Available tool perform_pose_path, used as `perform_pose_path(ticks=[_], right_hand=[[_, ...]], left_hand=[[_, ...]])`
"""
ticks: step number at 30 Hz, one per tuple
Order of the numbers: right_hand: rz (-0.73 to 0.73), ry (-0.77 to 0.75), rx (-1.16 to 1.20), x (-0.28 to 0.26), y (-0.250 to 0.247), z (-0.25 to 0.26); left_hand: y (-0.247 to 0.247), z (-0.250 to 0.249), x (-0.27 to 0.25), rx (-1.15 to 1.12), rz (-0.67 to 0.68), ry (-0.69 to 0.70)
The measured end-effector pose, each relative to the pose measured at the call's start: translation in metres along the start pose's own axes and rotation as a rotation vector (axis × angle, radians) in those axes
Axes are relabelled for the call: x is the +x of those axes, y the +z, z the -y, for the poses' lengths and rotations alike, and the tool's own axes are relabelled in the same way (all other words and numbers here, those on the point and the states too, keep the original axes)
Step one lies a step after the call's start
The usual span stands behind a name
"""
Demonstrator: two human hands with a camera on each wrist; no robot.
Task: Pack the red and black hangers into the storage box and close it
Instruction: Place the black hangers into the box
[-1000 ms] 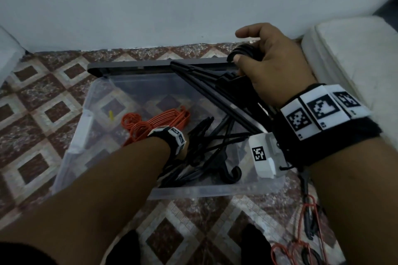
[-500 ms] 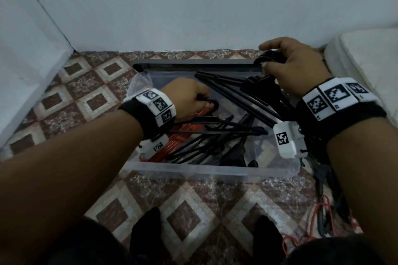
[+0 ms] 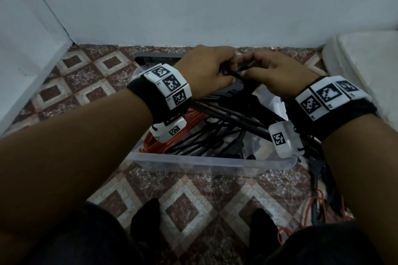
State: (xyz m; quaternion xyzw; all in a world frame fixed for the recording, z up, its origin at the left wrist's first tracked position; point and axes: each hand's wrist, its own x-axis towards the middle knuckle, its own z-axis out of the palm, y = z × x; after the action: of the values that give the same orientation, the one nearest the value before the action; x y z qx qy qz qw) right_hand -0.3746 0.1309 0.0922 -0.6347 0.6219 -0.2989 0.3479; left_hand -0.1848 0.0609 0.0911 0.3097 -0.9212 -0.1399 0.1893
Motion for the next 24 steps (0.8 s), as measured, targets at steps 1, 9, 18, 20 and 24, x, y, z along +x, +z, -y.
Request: perform_pose_path(ticks=[1, 9, 18, 20, 24], right_hand=[[0.009, -0.017, 0.019, -0.001, 0.001, 0.001], [0.01, -0.044, -0.013, -0.002, 0.006, 0.009], [-0.027, 0.007, -0.026, -0.005, 0.01, 0.012], [-0.053, 0.015, -0.048, -0.004, 0.009, 0.01], [-0.143, 0.059, -0.134, -0.004, -0.002, 0.007]], left_hand=[[0.001, -0.001, -0.001, -0.001, -0.015, -0.001], [0.003, -0.002, -0.003, -0.146, -0.084, -0.095], [0.007, -0.004, -0.002, -0.213, -0.058, -0.137], [0.01, -0.001, 0.001, -0.194, -0.041, -0.135], [0.019, 0.013, 0.001, -0.071, 0.093, -0.138]])
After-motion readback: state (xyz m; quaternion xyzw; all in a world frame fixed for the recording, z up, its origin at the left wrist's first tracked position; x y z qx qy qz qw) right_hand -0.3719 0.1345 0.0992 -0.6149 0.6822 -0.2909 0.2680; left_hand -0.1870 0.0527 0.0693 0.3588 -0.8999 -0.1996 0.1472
